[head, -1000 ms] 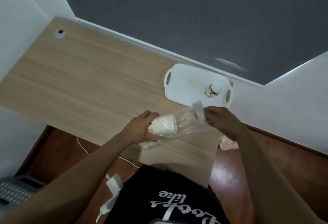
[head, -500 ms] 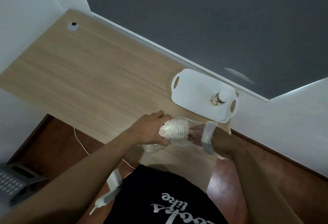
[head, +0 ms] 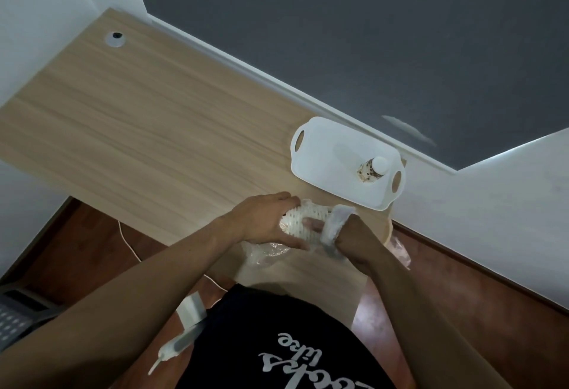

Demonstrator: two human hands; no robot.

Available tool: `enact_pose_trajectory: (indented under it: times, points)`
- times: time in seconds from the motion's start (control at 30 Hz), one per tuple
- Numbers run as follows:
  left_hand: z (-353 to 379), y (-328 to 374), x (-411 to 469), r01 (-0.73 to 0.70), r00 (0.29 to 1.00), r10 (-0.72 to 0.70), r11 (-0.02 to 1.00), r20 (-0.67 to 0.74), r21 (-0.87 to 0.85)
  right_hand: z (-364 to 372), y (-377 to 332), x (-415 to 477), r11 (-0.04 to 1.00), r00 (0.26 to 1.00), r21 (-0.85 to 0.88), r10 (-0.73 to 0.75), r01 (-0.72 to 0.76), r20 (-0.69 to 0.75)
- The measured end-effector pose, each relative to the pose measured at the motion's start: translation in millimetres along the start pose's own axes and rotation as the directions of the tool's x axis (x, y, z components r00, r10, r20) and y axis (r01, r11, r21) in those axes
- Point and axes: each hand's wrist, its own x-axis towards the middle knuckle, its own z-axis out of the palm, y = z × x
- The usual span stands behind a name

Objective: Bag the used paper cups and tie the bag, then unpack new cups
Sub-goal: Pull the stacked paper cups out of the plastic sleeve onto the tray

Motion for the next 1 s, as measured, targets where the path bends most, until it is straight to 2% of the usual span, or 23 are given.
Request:
enact_pose_trajectory:
  times: [0.03, 0.07, 0.1, 0.13, 0.17, 0.2, 0.27, 0.33, 0.37, 0.5, 0.6, 0.67, 0.73, 0.8, 0.9, 1.0]
  points:
    - [-1, 0, 1, 0.017, 1.0, -0.017, 0.998, 0.009, -0.054, -6, -2, -5, 0.987, 0.997, -0.14, 0.078, -0.077, 0.005]
    - [-3, -2, 1, 0.033, 0.999, -0.031, 0.993, 0.025, -0.11, -10, -1, -8, 0.976, 0.998, -0.215, 0.011, -0.023, -0.055]
    - [-5, -4, 0, 0.055, 0.998, -0.048, 0.983, 0.048, -0.177, -14, 5, -10, 0.993, 0.997, -0.114, -0.02, 0.011, -0.077]
    - [-7, -9, -2, 0.084, 0.995, -0.068, 0.964, 0.071, -0.252, -18, 12, -9, 0.992, 0.979, -0.097, -0.099, 0.082, -0.179]
    - [-10, -15, -4, 0.115, 0.992, -0.091, 0.934, 0.086, -0.337, -22, 21, -12, 0.981, 0.973, -0.172, -0.126, 0.093, -0.195]
    - [-12, -21, -7, 0.145, 0.989, -0.115, 0.899, 0.096, -0.413, -28, 25, -18, 0.982, 0.955, -0.134, -0.16, 0.13, -0.251]
    - [-17, -31, -11, 0.153, 0.988, -0.128, 0.858, 0.084, -0.49, -38, 30, -27, 0.982, 0.945, -0.016, -0.187, 0.19, -0.269]
    - [-21, -34, -12, 0.143, 0.99, -0.123, 0.85, 0.073, -0.508, -43, 28, -29, 0.965, 0.952, 0.1, -0.217, 0.243, -0.217]
    - [-21, -34, -11, 0.146, 0.989, -0.126, 0.849, 0.075, -0.508, -47, 27, -31, 0.966, 0.951, 0.101, -0.211, 0.238, -0.224]
    - [-33, -38, -10, 0.179, 0.983, -0.172, 0.843, 0.06, -0.507, -73, 21, -40, 0.961, 0.914, 0.069, -0.229, 0.266, -0.335]
    - [-38, -51, -10, 0.238, 0.964, -0.265, 0.89, -0.018, -0.389, -102, 16, -50, 0.947, 0.863, 0.1, -0.23, 0.305, -0.45]
    - [-38, -58, -8, 0.32, 0.933, -0.357, 0.882, -0.047, -0.346, -117, 15, -54, 0.927, 0.827, 0.145, -0.227, 0.345, -0.515]
    - [-36, -59, 0, 0.394, 0.894, -0.447, 0.827, -0.044, -0.401, -122, 16, -52, 0.878, 0.825, 0.258, -0.226, 0.402, -0.518]
    - [-33, -51, 11, 0.403, 0.865, -0.501, 0.741, -0.042, -0.537, -115, 13, -49, 0.833, 0.833, 0.346, -0.222, 0.432, -0.506]
    - [-33, -23, 27, 0.331, 0.878, -0.477, 0.675, -0.048, -0.659, -91, 4, -41, 0.712, 0.881, 0.548, -0.22, 0.439, -0.419]
    - [-32, 1, 42, 0.295, 0.91, -0.416, 0.63, 0.009, -0.719, -71, 2, -29, 0.568, 0.917, 0.72, -0.222, 0.398, -0.332]
